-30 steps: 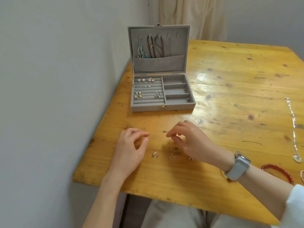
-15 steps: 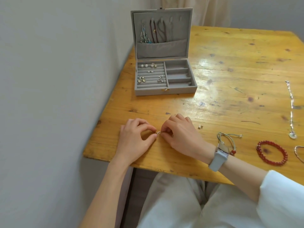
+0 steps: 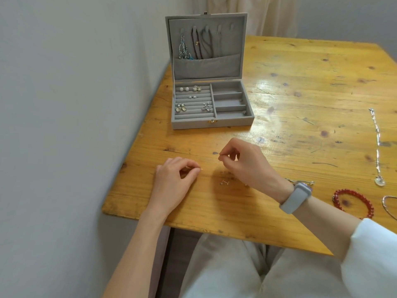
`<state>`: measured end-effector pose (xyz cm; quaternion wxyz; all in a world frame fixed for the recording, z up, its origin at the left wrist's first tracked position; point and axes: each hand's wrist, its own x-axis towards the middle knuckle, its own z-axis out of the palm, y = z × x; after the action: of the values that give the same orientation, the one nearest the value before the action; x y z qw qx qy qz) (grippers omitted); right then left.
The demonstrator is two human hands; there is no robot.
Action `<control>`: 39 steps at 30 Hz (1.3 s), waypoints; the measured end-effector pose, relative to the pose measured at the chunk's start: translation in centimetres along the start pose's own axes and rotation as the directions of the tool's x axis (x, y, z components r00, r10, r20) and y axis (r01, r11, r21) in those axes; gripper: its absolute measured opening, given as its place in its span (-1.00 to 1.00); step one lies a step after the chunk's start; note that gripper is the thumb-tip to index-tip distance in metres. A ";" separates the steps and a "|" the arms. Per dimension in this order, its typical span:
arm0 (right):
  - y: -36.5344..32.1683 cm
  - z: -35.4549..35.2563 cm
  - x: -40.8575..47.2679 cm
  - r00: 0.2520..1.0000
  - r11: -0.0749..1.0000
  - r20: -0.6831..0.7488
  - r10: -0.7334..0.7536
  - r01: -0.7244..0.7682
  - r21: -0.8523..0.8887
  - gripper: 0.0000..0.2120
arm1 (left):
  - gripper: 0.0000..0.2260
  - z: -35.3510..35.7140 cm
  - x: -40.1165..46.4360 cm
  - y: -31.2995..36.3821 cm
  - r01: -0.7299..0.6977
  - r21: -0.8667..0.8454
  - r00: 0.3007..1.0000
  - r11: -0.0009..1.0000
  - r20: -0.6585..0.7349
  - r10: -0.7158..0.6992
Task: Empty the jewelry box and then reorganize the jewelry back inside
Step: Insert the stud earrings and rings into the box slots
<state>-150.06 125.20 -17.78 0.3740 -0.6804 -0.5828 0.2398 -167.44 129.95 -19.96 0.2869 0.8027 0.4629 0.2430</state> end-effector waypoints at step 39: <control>-0.1 3.7 14.3 0.987 0.981 0.042 -0.157 0.160 -0.111 -0.93 | -0.64 -1.1 11.2 -4.2 -0.162 0.236 0.950 0.958 -0.226 0.216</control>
<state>-150.04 139.93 -18.34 0.3427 -0.6481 -0.6540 0.1866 -165.64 141.84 -20.67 0.1134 0.8327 0.4394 0.3173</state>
